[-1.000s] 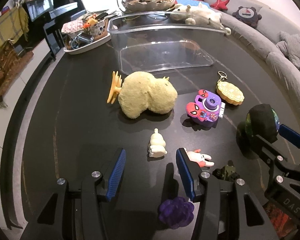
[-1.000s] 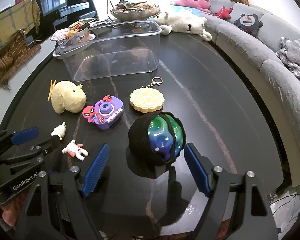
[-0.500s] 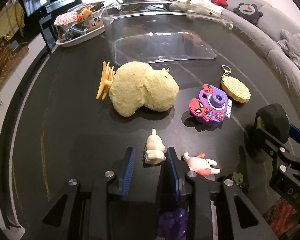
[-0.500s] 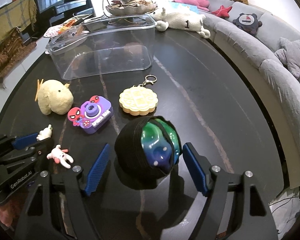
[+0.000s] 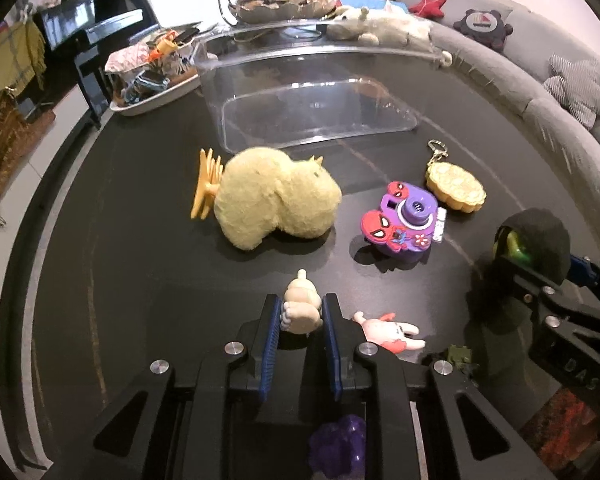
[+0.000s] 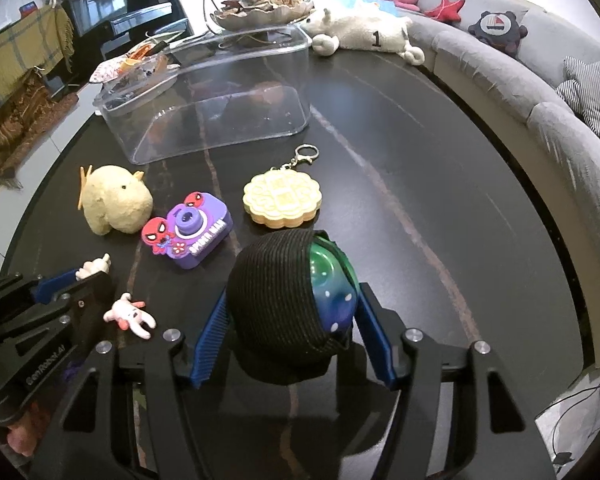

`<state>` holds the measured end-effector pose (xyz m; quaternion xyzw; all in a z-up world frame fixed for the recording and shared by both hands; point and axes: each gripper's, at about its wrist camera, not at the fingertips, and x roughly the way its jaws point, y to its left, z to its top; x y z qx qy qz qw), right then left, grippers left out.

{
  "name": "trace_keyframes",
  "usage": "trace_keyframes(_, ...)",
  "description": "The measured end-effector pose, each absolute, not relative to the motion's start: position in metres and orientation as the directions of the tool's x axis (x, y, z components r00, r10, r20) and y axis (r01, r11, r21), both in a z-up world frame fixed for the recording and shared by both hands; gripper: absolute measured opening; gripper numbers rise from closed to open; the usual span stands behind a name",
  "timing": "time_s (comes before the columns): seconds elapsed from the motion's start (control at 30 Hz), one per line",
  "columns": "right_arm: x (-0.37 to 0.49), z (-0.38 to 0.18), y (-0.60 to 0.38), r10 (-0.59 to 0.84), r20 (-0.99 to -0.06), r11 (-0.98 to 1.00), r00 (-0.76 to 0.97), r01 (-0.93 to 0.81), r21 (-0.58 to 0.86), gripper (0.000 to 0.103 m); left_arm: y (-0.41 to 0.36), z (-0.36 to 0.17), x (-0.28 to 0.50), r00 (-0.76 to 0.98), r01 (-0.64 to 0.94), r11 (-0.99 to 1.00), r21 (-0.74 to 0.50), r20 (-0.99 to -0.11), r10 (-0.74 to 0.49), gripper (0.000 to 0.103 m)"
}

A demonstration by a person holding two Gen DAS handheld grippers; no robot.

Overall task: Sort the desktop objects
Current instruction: 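Carry the black ball in the right tool and white figurine in the left tool over the clear box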

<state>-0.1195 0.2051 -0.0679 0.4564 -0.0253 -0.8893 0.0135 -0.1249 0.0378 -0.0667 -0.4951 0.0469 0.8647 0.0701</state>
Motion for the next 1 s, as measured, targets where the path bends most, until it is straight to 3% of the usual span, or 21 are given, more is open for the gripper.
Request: trace_keyframes(1.0, -0.076, 0.004, 0.161, -0.094, -0.728, -0.995, -0.679, 0.085, 0.049, 0.059, 0.034, 0.010, -0.074, -0.619, -0.173, -0.985, -0.007, -0.777, 0.115, 0.019)
